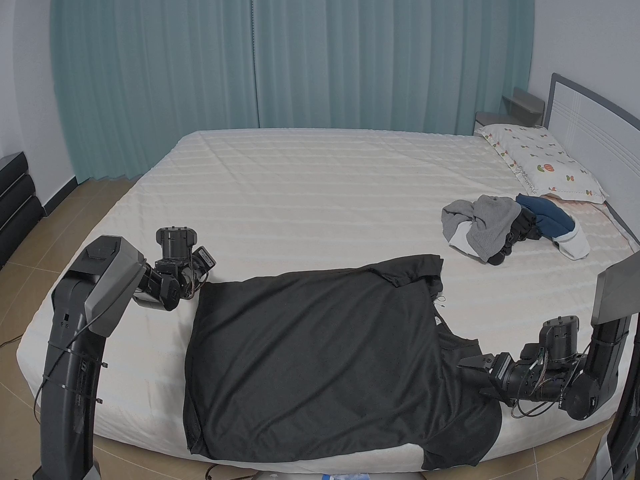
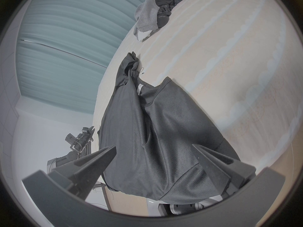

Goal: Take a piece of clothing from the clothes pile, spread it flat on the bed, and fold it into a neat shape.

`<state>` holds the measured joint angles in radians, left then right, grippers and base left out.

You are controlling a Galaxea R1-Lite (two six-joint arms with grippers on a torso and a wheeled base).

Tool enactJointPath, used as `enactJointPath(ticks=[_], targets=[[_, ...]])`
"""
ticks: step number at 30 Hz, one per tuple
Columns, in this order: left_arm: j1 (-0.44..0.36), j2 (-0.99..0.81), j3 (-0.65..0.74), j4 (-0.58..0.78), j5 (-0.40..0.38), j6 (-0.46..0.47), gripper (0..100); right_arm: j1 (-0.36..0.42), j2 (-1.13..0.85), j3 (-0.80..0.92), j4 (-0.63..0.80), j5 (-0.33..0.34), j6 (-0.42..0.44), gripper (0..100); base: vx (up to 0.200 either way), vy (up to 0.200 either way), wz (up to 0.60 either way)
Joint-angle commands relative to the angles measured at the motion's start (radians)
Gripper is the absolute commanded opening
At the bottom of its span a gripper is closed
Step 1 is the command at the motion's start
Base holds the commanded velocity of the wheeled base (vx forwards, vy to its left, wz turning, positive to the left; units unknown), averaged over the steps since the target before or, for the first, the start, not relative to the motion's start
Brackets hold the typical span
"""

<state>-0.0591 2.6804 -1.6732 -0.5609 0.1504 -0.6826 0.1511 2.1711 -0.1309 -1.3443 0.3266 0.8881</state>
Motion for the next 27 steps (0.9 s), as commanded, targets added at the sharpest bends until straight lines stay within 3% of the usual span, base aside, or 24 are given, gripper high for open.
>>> enactJointPath(ticks=[1, 5, 12, 17, 27], targets=[[0.007, -0.086, 0.099, -0.002, -0.071, -0.018, 100, 0.004, 0.009, 0.000, -0.001, 0.000, 0.000, 100, 0.000, 0.000, 0.00], [0.009, -0.100, 0.139, 0.002, -0.134, -0.017, 100, 0.005, 0.009, 0.000, -0.001, 0.000, 0.000, 100, 0.000, 0.000, 0.00], [0.009, -0.091, 0.141, 0.049, -0.158, -0.008, 100, 0.008, 0.009, 0.000, 0.000, 0.000, 0.000, 100, 0.000, 0.000, 0.00], [0.012, -0.091, 0.142, 0.088, -0.227, -0.009, 100, 0.008, 0.009, 0.000, 0.000, 0.000, 0.002, 100, 0.000, 0.000, 0.00], [0.010, -0.062, 0.142, 0.088, -0.221, 0.061, 100, 0.010, 0.007, 0.000, 0.000, 0.000, 0.002, 100, 0.000, 0.000, 0.00]])
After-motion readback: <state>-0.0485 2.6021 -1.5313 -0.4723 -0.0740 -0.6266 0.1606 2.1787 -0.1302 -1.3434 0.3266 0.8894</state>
